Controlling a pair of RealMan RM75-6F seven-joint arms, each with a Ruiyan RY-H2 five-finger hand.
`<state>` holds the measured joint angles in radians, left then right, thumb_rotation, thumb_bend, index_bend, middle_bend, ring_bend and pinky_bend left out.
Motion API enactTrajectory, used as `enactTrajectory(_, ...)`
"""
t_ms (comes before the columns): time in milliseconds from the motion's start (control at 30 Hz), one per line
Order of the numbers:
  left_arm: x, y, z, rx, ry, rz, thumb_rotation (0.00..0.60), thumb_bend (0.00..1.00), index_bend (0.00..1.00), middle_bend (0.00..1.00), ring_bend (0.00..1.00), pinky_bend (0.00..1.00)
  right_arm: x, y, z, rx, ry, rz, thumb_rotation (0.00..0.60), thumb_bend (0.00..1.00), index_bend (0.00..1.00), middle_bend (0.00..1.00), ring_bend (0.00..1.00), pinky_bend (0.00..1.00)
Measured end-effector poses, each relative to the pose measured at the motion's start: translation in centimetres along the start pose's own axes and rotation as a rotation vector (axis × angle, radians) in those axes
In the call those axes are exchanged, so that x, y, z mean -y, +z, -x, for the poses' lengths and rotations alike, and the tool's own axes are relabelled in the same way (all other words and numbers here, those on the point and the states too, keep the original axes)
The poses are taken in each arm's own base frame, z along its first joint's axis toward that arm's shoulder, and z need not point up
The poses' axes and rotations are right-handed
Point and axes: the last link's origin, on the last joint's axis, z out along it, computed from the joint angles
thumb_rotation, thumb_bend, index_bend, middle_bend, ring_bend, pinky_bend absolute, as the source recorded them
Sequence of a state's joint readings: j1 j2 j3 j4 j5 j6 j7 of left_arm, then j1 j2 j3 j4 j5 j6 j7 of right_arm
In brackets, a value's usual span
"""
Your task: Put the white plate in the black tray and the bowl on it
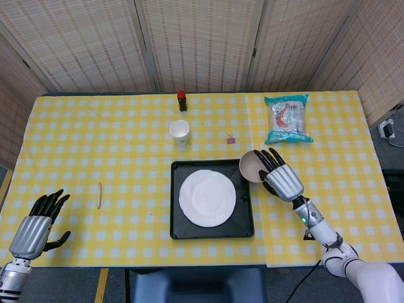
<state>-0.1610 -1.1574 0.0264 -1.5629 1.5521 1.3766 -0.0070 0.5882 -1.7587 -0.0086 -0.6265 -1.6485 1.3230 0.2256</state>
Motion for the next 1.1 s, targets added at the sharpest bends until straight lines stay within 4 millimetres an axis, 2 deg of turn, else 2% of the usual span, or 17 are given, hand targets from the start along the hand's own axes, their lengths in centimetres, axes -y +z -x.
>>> enactTrajectory(133, -0.1, -0.1, 0.0, 0.002, -0.001, 0.002, 0.6, 0.34, 0.0, 0.0, 0.0, 0.0, 1.3, -0.1, -0.5, -0.011, 0.002, -0.049, 0.6, 0.46, 0.62, 0.0, 0.0, 0.0)
enactTrajectory(400, -0.4, -0.5, -0.3, -0.007, -0.007, 0.012, 0.6, 0.34, 0.0, 0.0, 0.0, 0.0, 5.6, 0.6, -1.2, -0.02, -0.013, -0.162, 0.6, 0.46, 0.62, 0.0, 0.0, 0.0)
enactTrajectory(667, -0.5, -0.8, -0.8, -0.015, -0.025, 0.023, 0.6, 0.34, 0.0, 0.0, 0.0, 0.0, 9.0, 2.5, -0.4, 0.019, -0.028, -0.224, 0.6, 0.46, 0.62, 0.0, 0.0, 0.0)
enactTrajectory(1100, -0.1, -1.2, -1.5, -0.026, -0.045, 0.027, 0.6, 0.34, 0.0, 0.0, 0.0, 0.0, 11.9, 3.8, 1.0, 0.037, 0.001, -0.261, 0.6, 0.46, 0.62, 0.0, 0.0, 0.0)
